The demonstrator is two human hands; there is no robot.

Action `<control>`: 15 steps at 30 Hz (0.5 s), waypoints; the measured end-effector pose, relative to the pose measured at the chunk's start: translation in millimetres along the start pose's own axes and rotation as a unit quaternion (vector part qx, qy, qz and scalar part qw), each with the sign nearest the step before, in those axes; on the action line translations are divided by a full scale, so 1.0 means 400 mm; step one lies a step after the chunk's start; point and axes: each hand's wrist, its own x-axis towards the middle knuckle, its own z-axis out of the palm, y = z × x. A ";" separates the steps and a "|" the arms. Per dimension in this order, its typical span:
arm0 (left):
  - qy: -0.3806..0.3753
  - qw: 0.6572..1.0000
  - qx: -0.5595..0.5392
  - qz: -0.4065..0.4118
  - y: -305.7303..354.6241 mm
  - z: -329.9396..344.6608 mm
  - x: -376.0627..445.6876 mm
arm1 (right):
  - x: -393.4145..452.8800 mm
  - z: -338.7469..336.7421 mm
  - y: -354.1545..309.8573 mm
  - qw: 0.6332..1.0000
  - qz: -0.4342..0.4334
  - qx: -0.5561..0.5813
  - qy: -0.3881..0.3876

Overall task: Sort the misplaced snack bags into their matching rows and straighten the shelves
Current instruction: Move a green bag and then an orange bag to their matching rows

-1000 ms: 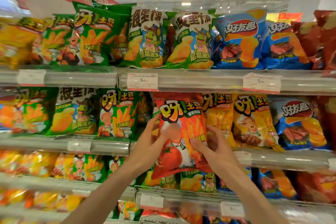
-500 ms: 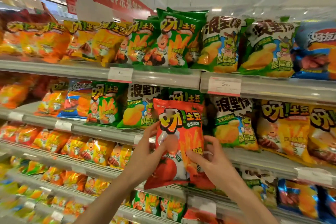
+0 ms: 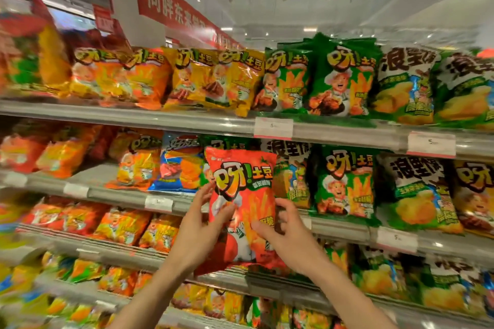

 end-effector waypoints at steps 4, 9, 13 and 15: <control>0.032 0.999 -0.017 0.004 -0.015 -0.026 0.041 | 0.082 -0.022 -0.027 0.994 -0.020 -0.079 0.077; 0.052 0.999 -0.014 -0.004 -0.046 -0.041 0.077 | 0.207 -0.106 -0.025 0.961 0.002 -0.191 0.199; 0.052 0.998 -0.026 -0.004 -0.059 -0.056 0.106 | 0.279 -0.120 -0.012 0.962 0.041 -0.192 0.192; 0.061 0.998 -0.022 -0.004 -0.061 -0.061 0.118 | 0.302 -0.120 -0.006 0.962 0.045 -0.177 0.203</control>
